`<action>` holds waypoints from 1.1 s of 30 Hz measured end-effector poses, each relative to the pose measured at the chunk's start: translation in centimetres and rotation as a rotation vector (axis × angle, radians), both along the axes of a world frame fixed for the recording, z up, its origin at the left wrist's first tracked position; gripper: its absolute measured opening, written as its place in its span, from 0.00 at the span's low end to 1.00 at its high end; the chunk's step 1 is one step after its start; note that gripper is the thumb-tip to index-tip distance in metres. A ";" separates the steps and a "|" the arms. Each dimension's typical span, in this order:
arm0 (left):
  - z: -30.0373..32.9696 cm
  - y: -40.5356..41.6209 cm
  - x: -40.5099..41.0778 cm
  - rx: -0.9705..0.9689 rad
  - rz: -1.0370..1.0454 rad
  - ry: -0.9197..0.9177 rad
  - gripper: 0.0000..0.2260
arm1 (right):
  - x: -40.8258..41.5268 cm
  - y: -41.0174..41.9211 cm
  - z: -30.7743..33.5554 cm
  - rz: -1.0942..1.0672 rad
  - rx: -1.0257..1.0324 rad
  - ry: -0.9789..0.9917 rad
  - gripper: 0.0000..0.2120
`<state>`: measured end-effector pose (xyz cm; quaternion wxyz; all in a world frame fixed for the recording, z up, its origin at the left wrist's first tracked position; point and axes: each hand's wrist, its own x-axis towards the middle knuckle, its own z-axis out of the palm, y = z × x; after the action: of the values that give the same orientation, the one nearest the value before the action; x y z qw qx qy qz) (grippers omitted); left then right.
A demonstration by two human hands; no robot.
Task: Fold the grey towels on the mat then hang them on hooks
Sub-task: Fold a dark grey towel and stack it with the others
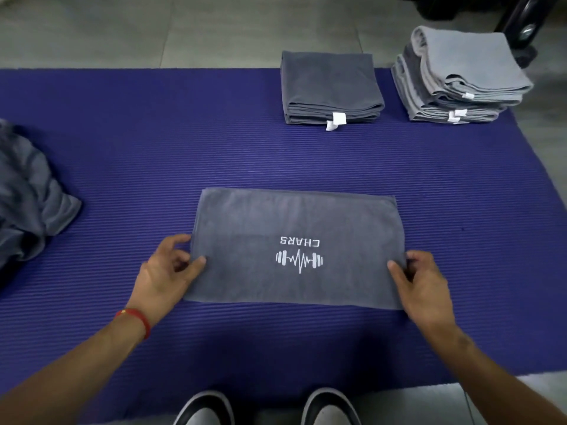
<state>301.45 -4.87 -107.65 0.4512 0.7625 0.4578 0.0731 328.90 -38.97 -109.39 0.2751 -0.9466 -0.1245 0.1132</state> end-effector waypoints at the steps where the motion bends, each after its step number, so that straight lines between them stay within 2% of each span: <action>1: -0.4 -0.5 -1.2 -0.033 -0.044 -0.023 0.23 | -1.3 -1.0 -0.4 0.008 0.013 -0.025 0.18; 4: -0.7 -0.8 -3.3 -0.056 -0.101 -0.066 0.30 | -3.2 -2.5 -1.1 0.075 -0.006 -0.083 0.17; 8: 0.2 -0.8 -2.8 0.062 -0.135 0.067 0.33 | -2.3 -2.4 -1.3 0.058 -0.090 -0.054 0.19; 10: 0.7 -1.3 -1.6 0.324 -0.190 0.181 0.30 | -1.6 -1.8 -1.2 0.049 -0.161 -0.052 0.21; 12: 1.2 -2.8 0.3 0.720 -0.411 0.220 0.26 | -0.5 -0.8 -0.7 0.038 -0.261 -0.076 0.22; 13: 1.3 -3.9 1.6 0.811 -0.559 0.180 0.26 | 0.1 -0.1 -0.4 0.036 -0.288 -0.091 0.22; 15: 0.7 -6.2 4.6 0.853 -0.859 0.093 0.26 | 1.1 1.6 0.0 0.026 -0.302 -0.119 0.24; 17: -1.2 -8.2 6.8 0.807 -1.127 0.074 0.27 | 1.9 3.0 -0.1 -0.011 -0.309 -0.111 0.26; 19: -2.8 -9.2 7.6 0.737 -1.310 0.135 0.29 | 2.8 3.8 -0.6 -0.083 -0.339 -0.014 0.28; 21: -3.3 -9.4 7.5 0.764 -1.359 0.185 0.30 | 3.5 4.3 -0.8 -0.090 -0.368 0.077 0.27; 23: -2.8 -9.3 7.4 0.745 -1.360 0.191 0.30 | 4.1 4.8 -0.6 -0.045 -0.327 0.085 0.23; 26: -1.9 -9.1 7.8 0.549 -1.370 0.187 0.32 | 4.2 5.2 0.5 -0.066 -0.188 0.148 0.17; 28: -1.0 -8.5 8.0 0.326 -1.292 0.125 0.33 | 4.6 5.2 1.6 -0.160 0.025 0.347 0.14; 30: 0.2 -7.9 8.0 0.120 -1.102 -0.021 0.31 | 5.1 4.9 3.5 -0.255 0.230 0.596 0.13; 31: 0.8 -7.6 8.2 0.040 -1.005 -0.080 0.29 | 5.5 4.7 4.3 -0.256 0.286 0.688 0.14; 33: 2.3 -7.1 8.8 -0.068 -0.865 -0.145 0.26 | 5.9 4.7 6.3 -0.143 0.302 0.751 0.11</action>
<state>310.27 -11.93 -105.40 0.4960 0.8617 0.0659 -0.0841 334.76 -34.25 -103.13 0.4445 -0.7948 0.0356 0.4117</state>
